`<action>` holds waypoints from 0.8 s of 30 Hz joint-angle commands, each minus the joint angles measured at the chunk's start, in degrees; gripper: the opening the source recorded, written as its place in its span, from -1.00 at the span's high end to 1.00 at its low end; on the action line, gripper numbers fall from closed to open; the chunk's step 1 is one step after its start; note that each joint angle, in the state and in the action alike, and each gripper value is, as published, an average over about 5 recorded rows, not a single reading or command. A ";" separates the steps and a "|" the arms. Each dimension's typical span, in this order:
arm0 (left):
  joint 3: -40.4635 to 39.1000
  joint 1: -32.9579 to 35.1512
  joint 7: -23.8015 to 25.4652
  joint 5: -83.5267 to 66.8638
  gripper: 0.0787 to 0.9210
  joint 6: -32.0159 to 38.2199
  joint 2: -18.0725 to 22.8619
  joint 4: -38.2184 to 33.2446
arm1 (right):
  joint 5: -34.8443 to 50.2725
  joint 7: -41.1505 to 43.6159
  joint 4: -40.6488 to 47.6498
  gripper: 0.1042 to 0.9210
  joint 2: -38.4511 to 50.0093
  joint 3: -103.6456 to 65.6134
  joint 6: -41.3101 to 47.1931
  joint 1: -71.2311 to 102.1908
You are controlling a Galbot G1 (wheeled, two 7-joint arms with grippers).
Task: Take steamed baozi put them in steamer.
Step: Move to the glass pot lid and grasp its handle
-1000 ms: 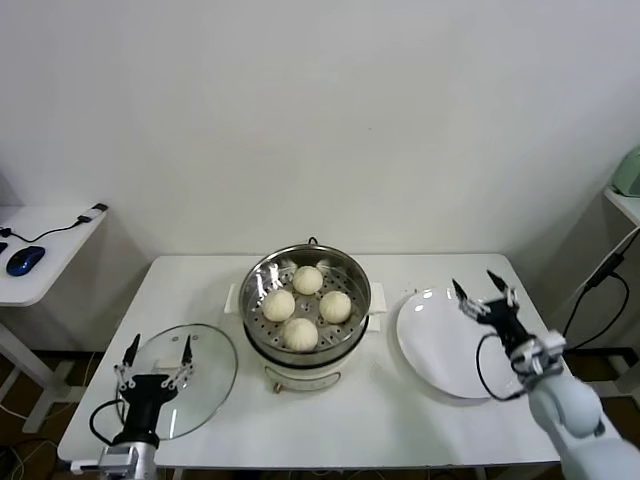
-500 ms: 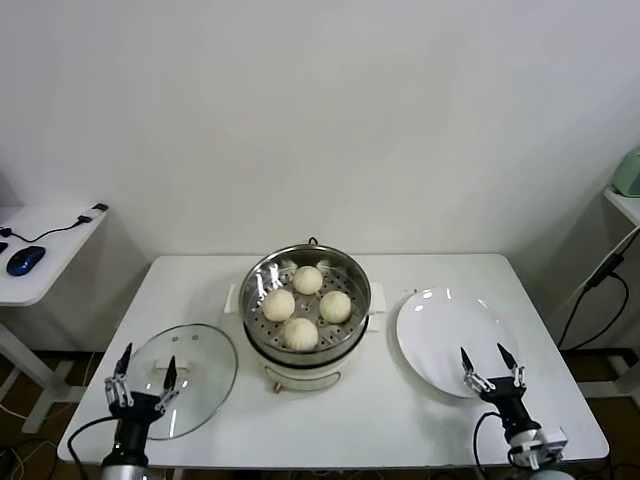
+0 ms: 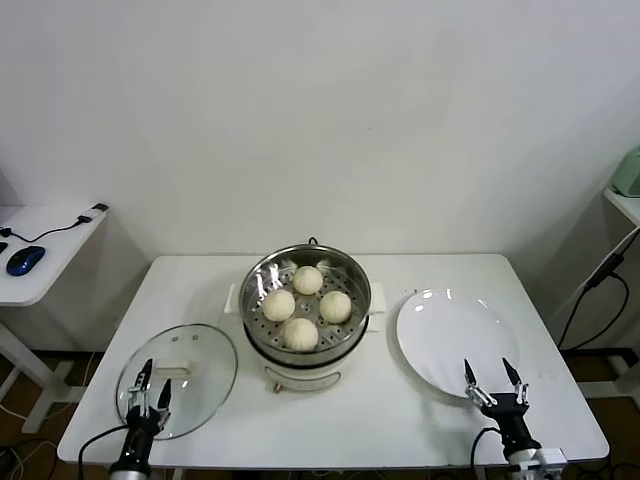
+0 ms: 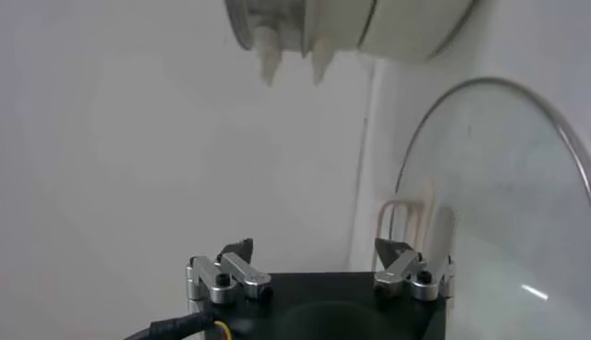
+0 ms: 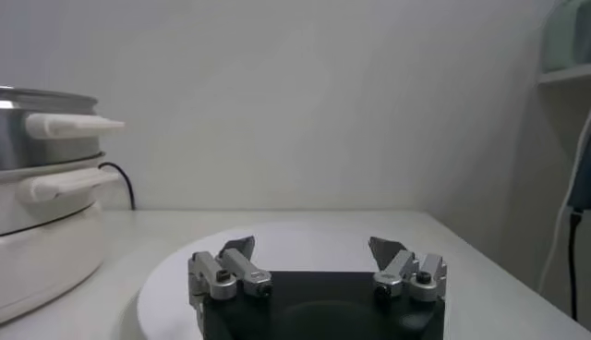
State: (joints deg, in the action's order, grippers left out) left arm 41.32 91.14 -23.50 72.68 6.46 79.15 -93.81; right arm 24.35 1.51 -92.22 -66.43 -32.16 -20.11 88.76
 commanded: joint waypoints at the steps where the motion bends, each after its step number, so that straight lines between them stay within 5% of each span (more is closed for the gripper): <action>1: 0.36 -1.24 -1.50 6.06 -0.77 -3.09 -0.57 3.94 | -0.40 -0.64 -0.24 -0.76 -0.93 -0.20 -0.71 0.94; 24: -1.62 -9.20 0.75 8.80 -0.72 -7.43 0.66 7.90 | -0.54 -0.83 -1.17 -0.76 -1.73 -0.49 -0.48 1.82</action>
State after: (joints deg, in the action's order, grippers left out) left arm 39.83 82.40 -23.10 80.01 0.17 79.46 -85.86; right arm 23.84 0.66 -93.26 -68.03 -32.59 -20.49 90.40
